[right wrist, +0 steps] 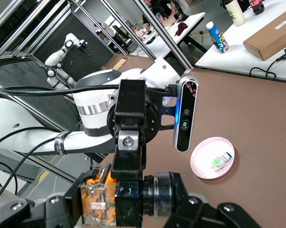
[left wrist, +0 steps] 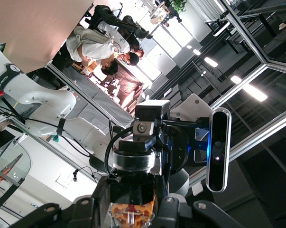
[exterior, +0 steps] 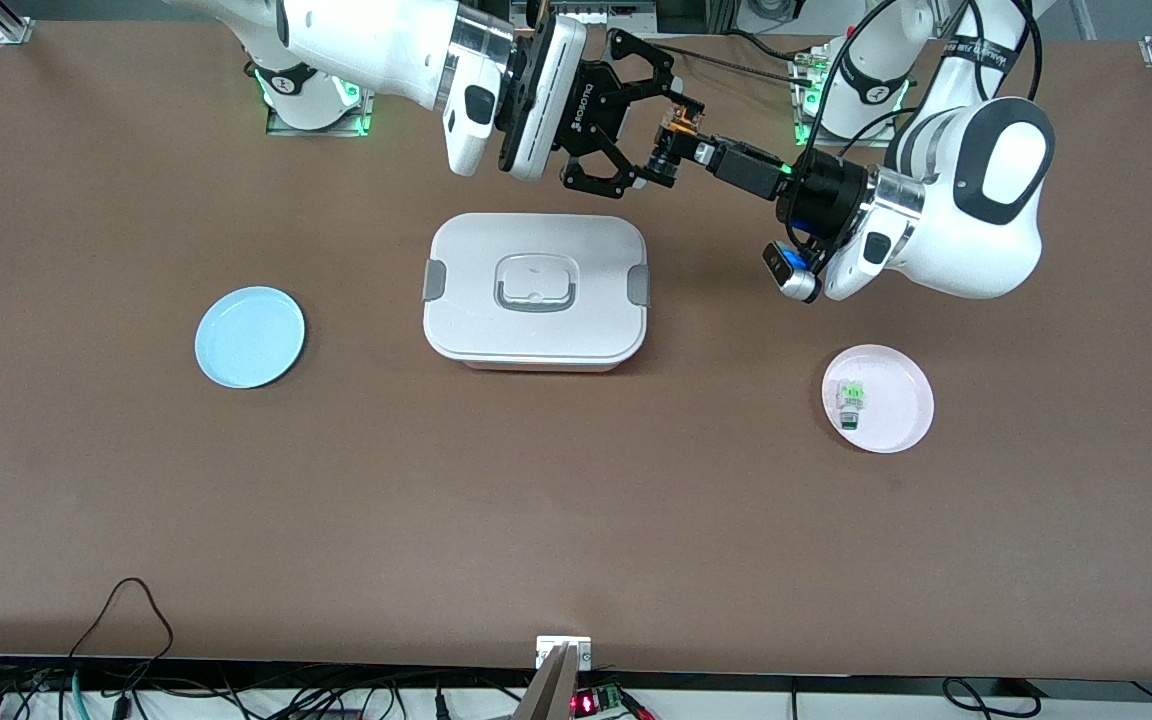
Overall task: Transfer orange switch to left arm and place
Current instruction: 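Grasp the orange switch with the left gripper beside the right gripper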
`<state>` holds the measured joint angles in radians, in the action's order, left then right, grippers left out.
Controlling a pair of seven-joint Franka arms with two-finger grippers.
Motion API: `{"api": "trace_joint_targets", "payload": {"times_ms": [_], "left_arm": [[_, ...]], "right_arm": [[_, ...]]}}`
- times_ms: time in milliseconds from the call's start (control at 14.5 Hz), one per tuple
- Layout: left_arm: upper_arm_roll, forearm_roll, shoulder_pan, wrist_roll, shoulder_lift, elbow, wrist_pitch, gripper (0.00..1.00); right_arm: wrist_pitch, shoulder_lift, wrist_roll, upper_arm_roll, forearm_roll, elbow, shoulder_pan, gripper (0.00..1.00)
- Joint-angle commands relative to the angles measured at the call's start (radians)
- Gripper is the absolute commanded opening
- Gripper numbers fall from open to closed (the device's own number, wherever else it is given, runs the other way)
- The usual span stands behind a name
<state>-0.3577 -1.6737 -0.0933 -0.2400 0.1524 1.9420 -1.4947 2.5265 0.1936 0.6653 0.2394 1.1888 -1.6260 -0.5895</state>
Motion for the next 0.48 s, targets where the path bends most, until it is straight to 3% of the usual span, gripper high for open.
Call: {"api": "trace_joint_targets", "payload": {"times_ms": [0,69,138,413], "left_arm": [[-0.004,-0.032,0.000,0.004,-0.013,-0.003,0.002,0.31],[-0.004,-0.032,-0.002,0.004,-0.013,-0.003,0.002,0.29],[-0.004,-0.032,-0.002,0.004,-0.013,-0.003,0.002,0.27],[-0.004,-0.031,-0.008,0.002,-0.011,-0.005,0.005,0.27]], "right_arm": [[0.003,0.009,0.002,0.001,0.017,0.014,-0.006,0.42],[0.003,0.009,-0.004,0.001,0.017,0.014,-0.006,0.95],[0.003,0.007,-0.010,0.001,0.018,0.014,-0.006,1.00],[0.003,0.007,-0.010,0.001,0.020,0.014,-0.006,1.00]]}}
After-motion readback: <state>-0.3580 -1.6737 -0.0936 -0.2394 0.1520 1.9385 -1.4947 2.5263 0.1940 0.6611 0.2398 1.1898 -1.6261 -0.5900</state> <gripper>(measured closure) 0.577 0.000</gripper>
